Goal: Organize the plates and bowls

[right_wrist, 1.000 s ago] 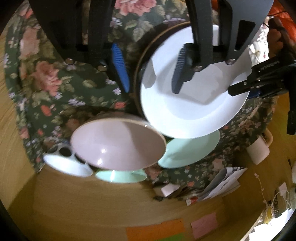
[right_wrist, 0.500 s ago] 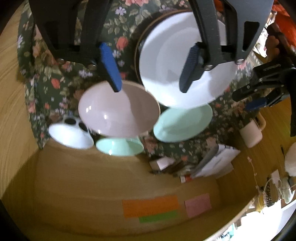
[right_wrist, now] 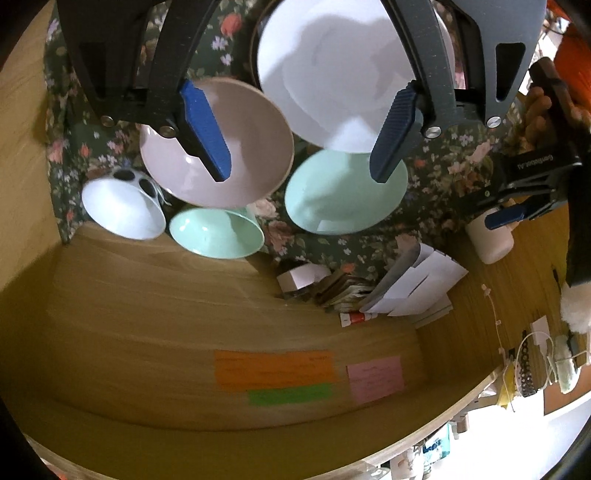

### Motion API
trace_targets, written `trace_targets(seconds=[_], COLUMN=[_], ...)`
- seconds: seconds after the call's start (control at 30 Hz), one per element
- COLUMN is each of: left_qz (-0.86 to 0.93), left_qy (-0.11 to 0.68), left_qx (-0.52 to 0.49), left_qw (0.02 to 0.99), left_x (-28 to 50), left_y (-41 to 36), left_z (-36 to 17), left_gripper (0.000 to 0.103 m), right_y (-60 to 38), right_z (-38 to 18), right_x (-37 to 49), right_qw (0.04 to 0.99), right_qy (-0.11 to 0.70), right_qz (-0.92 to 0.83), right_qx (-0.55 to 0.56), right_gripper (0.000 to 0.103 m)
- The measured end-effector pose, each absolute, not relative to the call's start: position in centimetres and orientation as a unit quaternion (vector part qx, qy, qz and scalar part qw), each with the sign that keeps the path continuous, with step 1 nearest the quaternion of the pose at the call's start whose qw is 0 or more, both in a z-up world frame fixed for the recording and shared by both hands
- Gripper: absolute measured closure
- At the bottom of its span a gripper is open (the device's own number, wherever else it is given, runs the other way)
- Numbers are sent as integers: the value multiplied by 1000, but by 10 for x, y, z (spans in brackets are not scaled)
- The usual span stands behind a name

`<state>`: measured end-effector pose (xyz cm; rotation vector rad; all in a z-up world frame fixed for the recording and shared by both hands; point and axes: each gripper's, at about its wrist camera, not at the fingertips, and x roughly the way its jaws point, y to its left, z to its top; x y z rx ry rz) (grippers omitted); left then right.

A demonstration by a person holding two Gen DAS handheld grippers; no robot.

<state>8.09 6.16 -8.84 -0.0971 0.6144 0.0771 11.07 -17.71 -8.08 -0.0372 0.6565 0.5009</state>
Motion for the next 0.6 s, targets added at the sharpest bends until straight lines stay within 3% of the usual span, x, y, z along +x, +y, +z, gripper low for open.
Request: trace_targets(seconds=[0.2,0.6], left_qz=[45,70], left_qy=[310,376], left_qx=[-76,-89], left_qw=[947,919], left_x=[98,139], left_y=[83,112], left_z=[-87,-120], left_gripper=[11,11], right_y=[-157,-125], right_z=[-82,-108], right_x=[133,198], right_qw=[910,887], right_qy=[323,381], right_qz=[257,253], right_qx=[-27,-54], right_gripper=[28,28])
